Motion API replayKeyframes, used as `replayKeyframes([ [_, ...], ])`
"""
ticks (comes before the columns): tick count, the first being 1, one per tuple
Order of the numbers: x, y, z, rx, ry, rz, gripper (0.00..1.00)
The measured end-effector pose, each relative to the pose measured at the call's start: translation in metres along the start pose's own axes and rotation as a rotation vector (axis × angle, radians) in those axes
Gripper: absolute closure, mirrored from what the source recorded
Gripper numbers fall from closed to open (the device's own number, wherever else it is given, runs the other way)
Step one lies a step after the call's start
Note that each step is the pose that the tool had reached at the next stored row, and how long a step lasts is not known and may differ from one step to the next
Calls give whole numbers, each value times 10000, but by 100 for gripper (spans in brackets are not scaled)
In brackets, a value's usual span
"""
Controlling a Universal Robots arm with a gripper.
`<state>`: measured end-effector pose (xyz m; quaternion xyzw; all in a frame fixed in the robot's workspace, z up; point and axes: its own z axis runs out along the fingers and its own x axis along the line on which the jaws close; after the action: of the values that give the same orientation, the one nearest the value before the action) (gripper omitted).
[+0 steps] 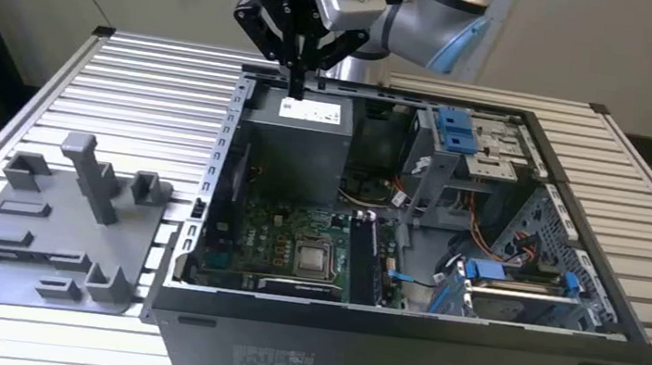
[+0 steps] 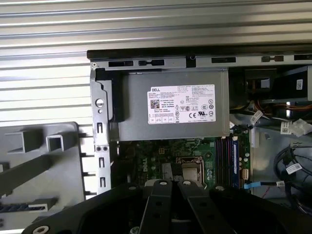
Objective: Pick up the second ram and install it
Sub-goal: 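Reach for the second ram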
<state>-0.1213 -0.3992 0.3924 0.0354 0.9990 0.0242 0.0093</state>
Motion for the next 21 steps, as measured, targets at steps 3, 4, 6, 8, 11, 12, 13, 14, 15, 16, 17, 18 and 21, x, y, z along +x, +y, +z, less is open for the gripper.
replayKeyframes([
  [3, 0, 0, 0, 1, 3, 0, 89],
  [4, 0, 0, 0, 1, 3, 0, 89],
  [6, 11, -1, 2, -2, 1, -1, 89],
  [8, 40, -2, 0, 1, 3, 0, 89],
  [11, 96, -4, 3, 0, 3, 0, 89],
  [12, 114, -5, 4, 1, 3, 1, 89],
  [13, 133, -6, 4, 0, 2, 0, 89],
  [14, 150, -8, 4, 0, 3, 0, 89],
  [15, 168, -9, 3, 1, 3, 0, 89],
  [16, 186, -10, 3, -1, 2, 0, 89],
  [17, 202, -11, 3, 0, 2, -1, 89],
  [18, 218, -12, 2, 1, 3, -1, 89],
  [21, 302, -17, 1, 1, 3, 0, 89],
])
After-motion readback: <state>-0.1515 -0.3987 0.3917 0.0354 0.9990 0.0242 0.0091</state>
